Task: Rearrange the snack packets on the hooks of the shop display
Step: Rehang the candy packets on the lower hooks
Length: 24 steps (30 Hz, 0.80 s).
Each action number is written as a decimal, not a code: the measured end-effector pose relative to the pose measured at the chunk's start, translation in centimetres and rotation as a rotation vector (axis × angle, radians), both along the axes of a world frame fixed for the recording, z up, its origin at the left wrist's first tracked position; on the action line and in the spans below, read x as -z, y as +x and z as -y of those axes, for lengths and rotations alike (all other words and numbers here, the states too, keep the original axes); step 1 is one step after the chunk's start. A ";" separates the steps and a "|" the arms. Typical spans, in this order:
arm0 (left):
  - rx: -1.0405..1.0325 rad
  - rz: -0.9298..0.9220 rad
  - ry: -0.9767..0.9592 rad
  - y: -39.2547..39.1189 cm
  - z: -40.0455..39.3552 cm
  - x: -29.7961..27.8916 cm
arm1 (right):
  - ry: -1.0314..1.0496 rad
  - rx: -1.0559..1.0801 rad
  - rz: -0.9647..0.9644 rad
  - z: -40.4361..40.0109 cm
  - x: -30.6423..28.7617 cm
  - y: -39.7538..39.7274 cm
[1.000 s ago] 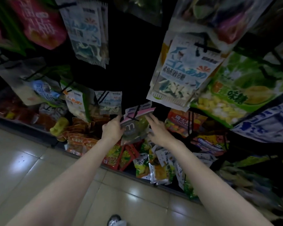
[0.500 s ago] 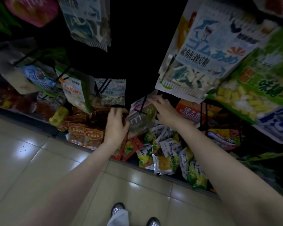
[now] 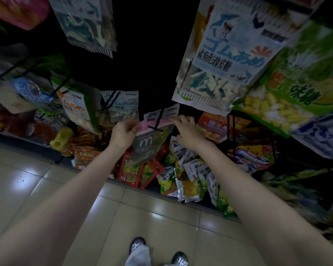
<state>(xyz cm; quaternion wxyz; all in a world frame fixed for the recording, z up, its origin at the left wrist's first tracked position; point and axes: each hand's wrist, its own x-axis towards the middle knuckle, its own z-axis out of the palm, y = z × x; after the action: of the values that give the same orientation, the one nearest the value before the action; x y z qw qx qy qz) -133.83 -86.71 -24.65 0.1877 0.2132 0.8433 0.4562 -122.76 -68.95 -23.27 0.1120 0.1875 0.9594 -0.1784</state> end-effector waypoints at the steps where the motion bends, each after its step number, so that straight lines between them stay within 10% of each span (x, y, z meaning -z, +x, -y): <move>1: 0.034 0.044 0.031 0.1 0.2 -0.4 | -0.036 0.003 0.009 0.0 -0.1 0.0; 15: 0.362 0.204 0.013 2.8 2.2 -5.1 | -0.473 0.127 -0.063 2.4 -3.3 6.9; 24: 0.453 0.373 0.127 8.8 -2.3 -9.6 | -0.336 0.214 -0.113 -0.7 -11.7 15.7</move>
<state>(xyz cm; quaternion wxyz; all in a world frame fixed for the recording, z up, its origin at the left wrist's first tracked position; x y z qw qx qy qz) -125.00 -84.45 -15.05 0.4228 0.3199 0.6950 0.4856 -107.09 -68.24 -11.57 0.0682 0.2568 0.8955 -0.3571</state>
